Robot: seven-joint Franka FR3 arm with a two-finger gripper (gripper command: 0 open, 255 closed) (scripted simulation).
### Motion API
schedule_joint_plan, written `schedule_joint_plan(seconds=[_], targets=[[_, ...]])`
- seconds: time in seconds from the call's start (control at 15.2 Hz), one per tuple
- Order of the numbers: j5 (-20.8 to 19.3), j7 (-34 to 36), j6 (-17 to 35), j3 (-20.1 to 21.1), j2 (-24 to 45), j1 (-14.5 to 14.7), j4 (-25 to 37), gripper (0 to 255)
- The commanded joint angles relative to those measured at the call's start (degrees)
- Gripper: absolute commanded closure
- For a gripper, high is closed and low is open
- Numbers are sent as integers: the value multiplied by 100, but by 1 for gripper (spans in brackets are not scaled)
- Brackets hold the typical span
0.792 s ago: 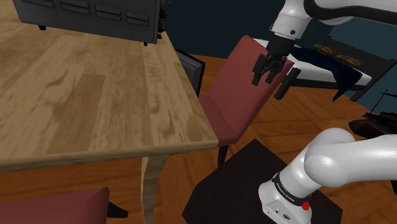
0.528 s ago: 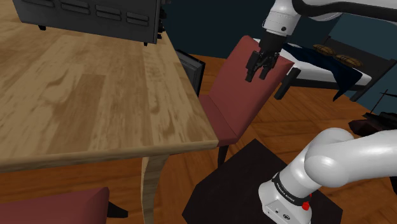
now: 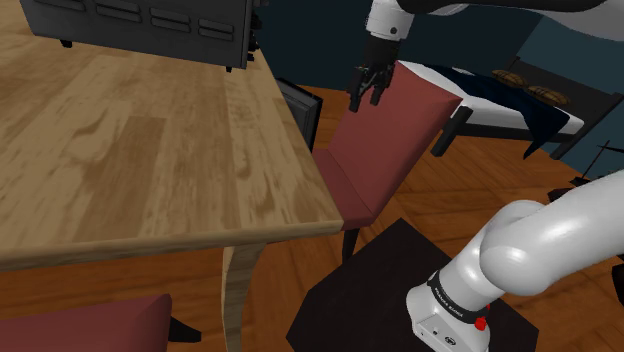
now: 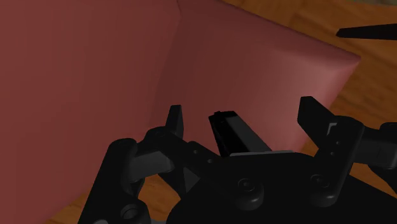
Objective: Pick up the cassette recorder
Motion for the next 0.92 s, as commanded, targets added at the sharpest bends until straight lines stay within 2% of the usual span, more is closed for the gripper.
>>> schedule_joint_plan(seconds=[0.0,0.46,0.86], targets=[[-119,-56,66,79,431,41,364,0],[-628,-199,-13,356,2011,222,2008,0],[-1165,-347,-377,532,3445,504,3762,0]])
